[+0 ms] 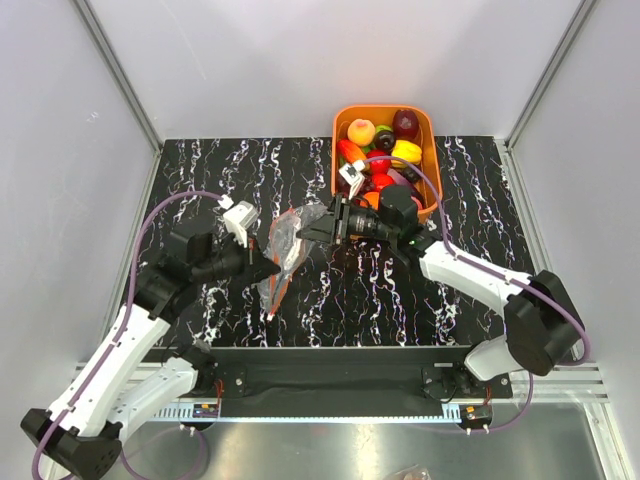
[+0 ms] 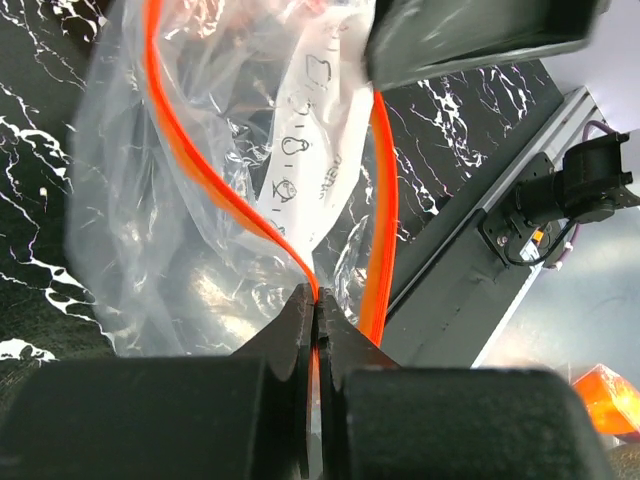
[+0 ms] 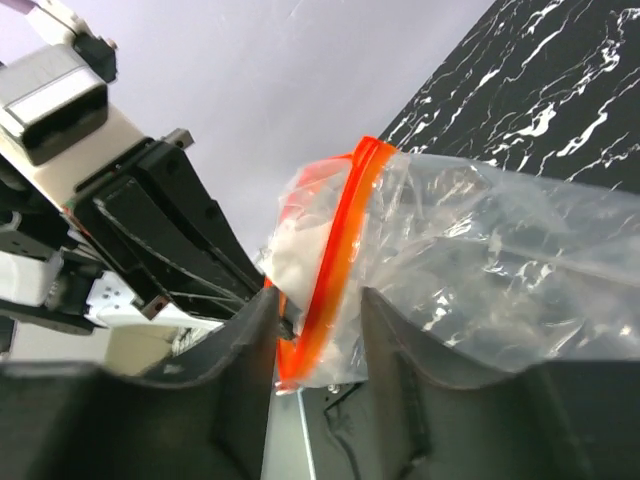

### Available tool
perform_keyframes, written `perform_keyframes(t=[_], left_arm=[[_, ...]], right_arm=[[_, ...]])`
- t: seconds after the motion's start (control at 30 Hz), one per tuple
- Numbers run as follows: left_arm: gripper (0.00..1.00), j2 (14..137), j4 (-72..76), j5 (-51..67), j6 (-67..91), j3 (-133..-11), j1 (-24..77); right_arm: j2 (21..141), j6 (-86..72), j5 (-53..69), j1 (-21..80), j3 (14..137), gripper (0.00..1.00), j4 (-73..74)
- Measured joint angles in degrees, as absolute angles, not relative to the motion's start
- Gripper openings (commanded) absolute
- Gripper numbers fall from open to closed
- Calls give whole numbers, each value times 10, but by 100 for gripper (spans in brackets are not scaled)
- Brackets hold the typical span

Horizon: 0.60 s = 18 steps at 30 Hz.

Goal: Place the food in the zip-top bag and seal the zipper
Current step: Open the zipper of the food storage bag.

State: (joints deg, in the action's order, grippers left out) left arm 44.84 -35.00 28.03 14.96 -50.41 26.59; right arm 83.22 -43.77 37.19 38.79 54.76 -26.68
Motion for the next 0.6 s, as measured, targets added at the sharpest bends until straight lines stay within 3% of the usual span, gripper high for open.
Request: perform_keyframes(t=[0.1, 0.2, 0.4, 0.6], left_arm=[[0, 449, -350, 279, 147, -504, 269], [0, 454, -353, 276, 145, -507, 269], [0, 462, -376, 270, 141, -528, 269], [0, 470, -384, 266, 135, -564, 269]], right_arm=[[838, -442, 375, 392, 548, 18, -272], [838, -425, 371, 401, 552, 11, -266], [837, -328, 304, 459, 604, 0, -163], [837, -235, 153, 521, 646, 0, -41]])
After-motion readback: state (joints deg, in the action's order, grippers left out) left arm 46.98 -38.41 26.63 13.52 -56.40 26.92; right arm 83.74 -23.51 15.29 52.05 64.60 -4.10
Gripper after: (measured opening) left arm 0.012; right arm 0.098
